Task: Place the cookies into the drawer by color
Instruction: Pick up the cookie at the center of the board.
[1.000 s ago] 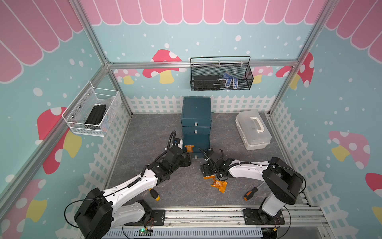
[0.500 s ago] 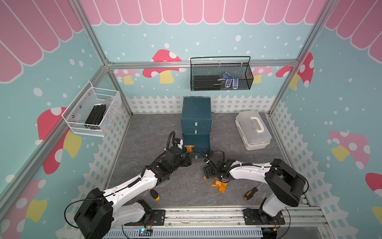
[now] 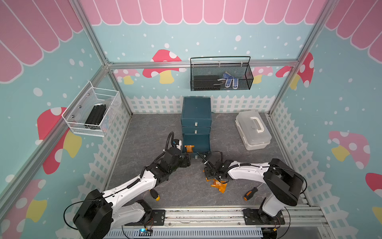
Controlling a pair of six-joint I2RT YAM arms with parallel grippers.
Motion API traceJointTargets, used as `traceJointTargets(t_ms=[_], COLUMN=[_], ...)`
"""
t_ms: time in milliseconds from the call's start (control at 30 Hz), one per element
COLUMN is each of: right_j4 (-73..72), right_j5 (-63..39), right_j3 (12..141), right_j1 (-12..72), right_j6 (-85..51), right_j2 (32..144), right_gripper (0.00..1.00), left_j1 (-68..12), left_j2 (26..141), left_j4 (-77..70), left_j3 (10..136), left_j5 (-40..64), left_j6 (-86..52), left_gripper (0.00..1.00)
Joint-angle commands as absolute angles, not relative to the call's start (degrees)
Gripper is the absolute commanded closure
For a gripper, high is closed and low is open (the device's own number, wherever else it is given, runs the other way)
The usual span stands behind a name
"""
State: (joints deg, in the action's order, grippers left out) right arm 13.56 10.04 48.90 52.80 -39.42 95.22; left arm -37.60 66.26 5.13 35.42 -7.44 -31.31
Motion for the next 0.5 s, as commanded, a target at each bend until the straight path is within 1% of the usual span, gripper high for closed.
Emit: traceJointTargets(t_ms=[0,233,467], right_j4=[15.7,16.2,18.5], right_j5=[9.9,9.9,10.0], right_j3=[49.6,50.9,54.8], right_j1=[53.2,53.2,52.7], right_j6=[-39.6,-38.2,-35.7], right_j2=[96.1,90.8,85.9], right_gripper=[0.59,0.64,0.67], left_j1=[-36.9,-35.1,-31.0], left_j2=[65.6,64.9,60.8], left_j4=[3.1,1.7,-2.2], left_j3=[34.3,33.1,28.9], left_j5=[-6.9,-5.3,2.9], left_j6=[-32.3,-32.5,-34.3], left_gripper=[0.26,0.26,0.26])
